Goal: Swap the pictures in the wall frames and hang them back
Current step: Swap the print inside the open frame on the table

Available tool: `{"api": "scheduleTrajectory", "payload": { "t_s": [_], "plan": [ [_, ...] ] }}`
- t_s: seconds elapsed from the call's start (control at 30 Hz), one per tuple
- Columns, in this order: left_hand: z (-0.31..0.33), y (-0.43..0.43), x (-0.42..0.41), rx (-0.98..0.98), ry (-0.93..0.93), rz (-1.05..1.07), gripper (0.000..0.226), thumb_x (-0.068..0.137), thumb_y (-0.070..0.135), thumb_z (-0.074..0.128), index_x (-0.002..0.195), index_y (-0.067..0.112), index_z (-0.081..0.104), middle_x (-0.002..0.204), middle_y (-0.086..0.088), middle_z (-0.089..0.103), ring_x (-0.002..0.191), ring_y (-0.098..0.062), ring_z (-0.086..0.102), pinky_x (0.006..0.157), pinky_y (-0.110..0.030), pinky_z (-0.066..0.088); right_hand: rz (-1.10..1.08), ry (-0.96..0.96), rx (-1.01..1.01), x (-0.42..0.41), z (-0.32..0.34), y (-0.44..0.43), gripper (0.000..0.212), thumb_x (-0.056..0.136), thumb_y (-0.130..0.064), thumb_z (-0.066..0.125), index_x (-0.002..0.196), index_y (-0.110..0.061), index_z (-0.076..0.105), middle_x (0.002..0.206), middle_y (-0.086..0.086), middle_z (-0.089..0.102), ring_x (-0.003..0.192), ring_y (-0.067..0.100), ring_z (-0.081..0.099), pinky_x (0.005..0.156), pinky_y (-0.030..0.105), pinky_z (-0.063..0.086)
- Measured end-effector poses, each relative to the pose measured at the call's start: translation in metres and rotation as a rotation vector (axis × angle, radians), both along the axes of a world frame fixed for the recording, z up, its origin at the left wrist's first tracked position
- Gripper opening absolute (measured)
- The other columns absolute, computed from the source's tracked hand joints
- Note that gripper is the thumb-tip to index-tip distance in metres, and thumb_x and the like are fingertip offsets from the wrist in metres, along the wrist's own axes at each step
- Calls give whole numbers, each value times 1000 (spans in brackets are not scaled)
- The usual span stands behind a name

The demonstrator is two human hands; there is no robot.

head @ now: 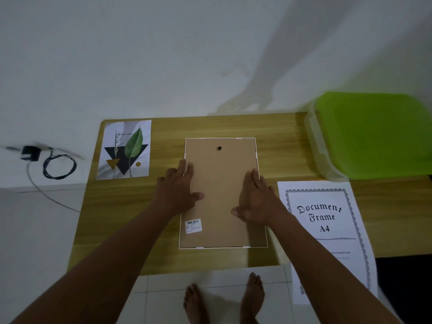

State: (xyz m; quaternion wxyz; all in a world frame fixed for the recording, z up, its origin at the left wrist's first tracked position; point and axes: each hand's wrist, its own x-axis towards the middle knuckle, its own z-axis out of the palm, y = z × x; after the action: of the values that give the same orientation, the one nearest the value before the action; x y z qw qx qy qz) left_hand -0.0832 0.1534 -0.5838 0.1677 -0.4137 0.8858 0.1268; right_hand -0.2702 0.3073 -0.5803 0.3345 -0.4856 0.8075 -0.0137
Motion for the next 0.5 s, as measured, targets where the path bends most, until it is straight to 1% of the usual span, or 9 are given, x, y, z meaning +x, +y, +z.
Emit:
{"api": "scheduleTrajectory", "payload": {
  "t_s": [0.07,0.13,0.17,0.23,0.3,0.4,0.5],
  "plan": [
    [-1,4,5,11,92,63,97,83,67,54,154,20,8,162,-1,10,143,-30,23,109,-48,31,-11,-23,-18,0,0,1,124,80,-55,72,154,-9,-15,161,9,-25,151,31,-11,121,55,7],
    [-3,10,10,29,149,122,98,82,65,57,154,18,10,161,-1,18,143,-28,24,109,-46,32,-28,-52,-44,-1,1,2,124,78,-53,74,155,-9,-13,161,9,-25,151,30,-10,121,55,7],
    [-3,12,11,35,152,130,99,82,66,56,155,18,8,161,-1,16,143,-28,23,109,-46,32,-33,-64,-56,-1,1,3,125,77,-52,76,155,-9,-12,161,10,-24,151,30,-10,121,54,8],
    [-2,11,9,48,104,87,102,82,67,54,155,20,1,163,0,2,145,-30,17,110,-49,31,-32,-71,-73,-1,2,2,127,74,-51,79,156,-11,-8,161,11,-24,151,30,-11,121,54,9],
    [-1,3,4,78,41,21,103,82,67,54,155,20,-2,163,3,-9,146,-32,12,111,-53,30,-55,-89,-79,-2,3,-1,127,71,-52,81,157,-15,-5,162,8,-22,151,29,-12,121,53,10],
    [-6,-6,1,144,53,-8,107,80,67,55,154,15,-2,163,3,-9,147,-34,10,113,-56,27,-107,-138,-114,-3,2,-2,122,72,-58,78,157,-20,-2,164,2,-17,152,26,-8,122,51,11],
    [-12,-7,2,161,104,-13,112,75,68,56,154,14,-1,163,-1,-6,147,-33,9,113,-55,25,-86,-126,-152,-6,0,-2,124,69,-55,81,157,-22,-1,164,4,-12,152,29,4,119,50,22]
  ]
}}
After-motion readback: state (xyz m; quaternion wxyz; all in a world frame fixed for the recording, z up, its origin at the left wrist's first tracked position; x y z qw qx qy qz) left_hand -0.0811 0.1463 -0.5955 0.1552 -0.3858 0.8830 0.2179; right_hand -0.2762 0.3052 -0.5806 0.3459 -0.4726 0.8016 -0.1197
